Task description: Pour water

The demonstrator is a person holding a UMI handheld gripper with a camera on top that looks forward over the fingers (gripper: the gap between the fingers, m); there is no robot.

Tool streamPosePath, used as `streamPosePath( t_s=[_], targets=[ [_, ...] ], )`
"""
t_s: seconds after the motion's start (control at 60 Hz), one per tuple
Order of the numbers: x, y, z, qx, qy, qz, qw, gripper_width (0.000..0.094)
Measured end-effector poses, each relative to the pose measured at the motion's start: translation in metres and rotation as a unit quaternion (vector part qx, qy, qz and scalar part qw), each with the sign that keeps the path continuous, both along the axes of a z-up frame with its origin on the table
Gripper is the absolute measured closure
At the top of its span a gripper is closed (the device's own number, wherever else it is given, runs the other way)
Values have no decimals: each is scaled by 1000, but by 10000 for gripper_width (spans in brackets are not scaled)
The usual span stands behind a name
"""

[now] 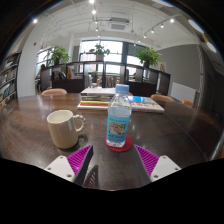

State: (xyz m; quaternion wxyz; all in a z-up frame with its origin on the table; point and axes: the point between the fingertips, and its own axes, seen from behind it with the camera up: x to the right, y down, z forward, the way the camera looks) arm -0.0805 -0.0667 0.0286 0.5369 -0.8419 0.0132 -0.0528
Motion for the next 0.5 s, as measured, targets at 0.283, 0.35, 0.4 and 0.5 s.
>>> streamPosePath(
  t_s=[0.283, 0.35, 0.4, 0.5],
  targets=[
    [-42, -97, 7, -20, -12, 21, 1000, 118],
    [-48, -106, 18, -11, -9, 22, 1000, 115],
    [-55, -111, 28, -3, -2, 23, 1000, 120],
    [-69, -117, 55, 23, 5, 29, 999, 121]
  ],
)
